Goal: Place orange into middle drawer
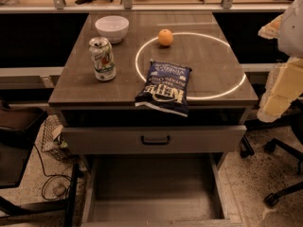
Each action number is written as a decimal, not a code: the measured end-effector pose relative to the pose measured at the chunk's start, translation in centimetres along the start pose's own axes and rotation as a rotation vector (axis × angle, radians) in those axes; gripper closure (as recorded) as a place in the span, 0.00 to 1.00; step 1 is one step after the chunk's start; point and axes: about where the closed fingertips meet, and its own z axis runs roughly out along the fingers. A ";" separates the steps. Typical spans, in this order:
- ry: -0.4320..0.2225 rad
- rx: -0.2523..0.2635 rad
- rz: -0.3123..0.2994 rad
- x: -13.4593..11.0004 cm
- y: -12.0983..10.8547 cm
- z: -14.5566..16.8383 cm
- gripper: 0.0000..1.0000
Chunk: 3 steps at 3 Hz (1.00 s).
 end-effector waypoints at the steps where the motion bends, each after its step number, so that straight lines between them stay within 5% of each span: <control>1: 0.000 0.000 0.000 0.0 0.0 0.0 0.00; 2: -0.049 0.063 0.035 -0.3 -2.3 0.5 0.00; 3: -0.164 0.154 0.137 -0.2 -6.5 1.9 0.00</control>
Offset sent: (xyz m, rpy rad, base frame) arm 0.0810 -0.0132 0.0054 0.1489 -0.2204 -0.1112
